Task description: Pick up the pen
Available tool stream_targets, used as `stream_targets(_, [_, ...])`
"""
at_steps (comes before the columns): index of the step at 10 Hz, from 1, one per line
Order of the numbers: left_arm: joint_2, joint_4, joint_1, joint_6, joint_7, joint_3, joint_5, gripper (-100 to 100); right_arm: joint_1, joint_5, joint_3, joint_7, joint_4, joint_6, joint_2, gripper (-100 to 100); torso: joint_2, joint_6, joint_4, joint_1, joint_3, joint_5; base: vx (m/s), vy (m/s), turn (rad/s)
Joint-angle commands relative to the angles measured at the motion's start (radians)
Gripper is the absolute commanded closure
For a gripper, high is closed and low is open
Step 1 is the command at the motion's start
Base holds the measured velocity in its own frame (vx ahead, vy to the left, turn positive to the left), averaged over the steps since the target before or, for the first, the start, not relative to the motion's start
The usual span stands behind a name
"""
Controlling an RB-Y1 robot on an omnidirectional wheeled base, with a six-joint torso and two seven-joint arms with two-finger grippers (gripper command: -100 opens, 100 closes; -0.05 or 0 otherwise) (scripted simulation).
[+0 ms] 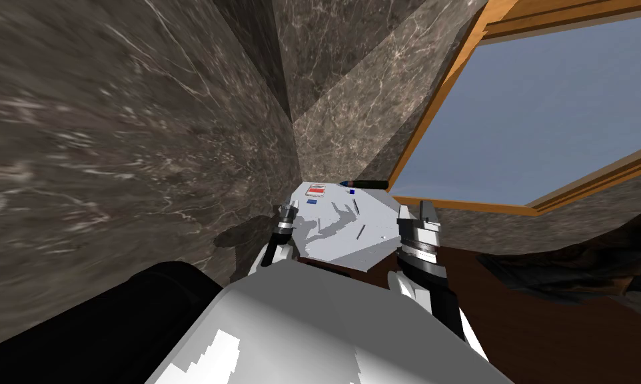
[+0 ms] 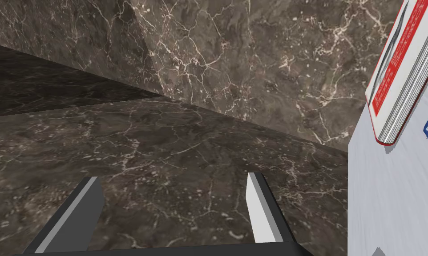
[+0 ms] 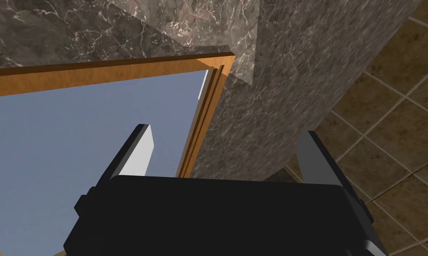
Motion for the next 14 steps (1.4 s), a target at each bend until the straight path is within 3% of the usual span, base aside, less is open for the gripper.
stream_targets(1, [0.0, 0.0, 0.0, 0.0, 0.0, 0.0, 0.0, 0, -0.043, 0.03, 0.003, 0.018, 0.034, -0.019, -0.046, -100, 0.0, 0.0, 0.0, 0.0, 0.0, 0.0, 0.003, 0.011, 0.02])
stream_targets(4, [0.0, 0.0, 0.0, 0.0, 0.0, 0.0, 0.0, 0, -0.137, 0.103, 0.01, 0.061, 0.117, -0.068, -0.13, -100, -0.001, 0.0, 0.0, 0.001, -0.001, 0.0, 0.008, 0.021, 0.03])
stream_targets(5, [0.0, 0.0, 0.0, 0.0, 0.0, 0.0, 0.0, 0, -0.144, 0.103, 0.01, 0.061, 0.117, -0.068, -0.13, -100, -0.001, 0.0, 0.0, 0.001, -0.001, 0.0, 0.008, 0.017, 0.013])
stream_targets(7, [0.0, 0.0, 0.0, 0.0, 0.0, 0.0, 0.0, 0, -0.214, 0.166, 0.019, 0.103, 0.182, -0.117, -0.2, -100, -0.001, 0.0, 0.0, 0.001, -0.001, 0.0, 0.007, 0.022, 0.047])
stream_targets(10, [0.0, 0.0, 0.0, 0.0, 0.0, 0.0, 0.0, 0, -0.288, 0.211, 0.025, 0.127, 0.24, -0.146, -0.238, -100, -0.001, 0.0, 0.0, 0.001, -0.001, 0.0, 0.002, 0.018, 0.028])
stream_targets(13, [0.0, 0.0, 0.0, 0.0, 0.0, 0.0, 0.0, 0, -0.381, 0.298, 0.04, 0.181, 0.331, -0.21, -0.318, -100, 0.0, 0.0, 0.0, 0.001, 0.0, 0.0, -0.001, 0.016, 0.045])
stream_targets(14, [0.0, 0.0, 0.0, 0.0, 0.0, 0.0, 0.0, 0, -0.402, 0.299, 0.04, 0.181, 0.34, -0.21, -0.318, -100, 0.0, 0.0, 0.0, 0.001, 0.0, 0.0, -0.001, 0.013, 0.03])
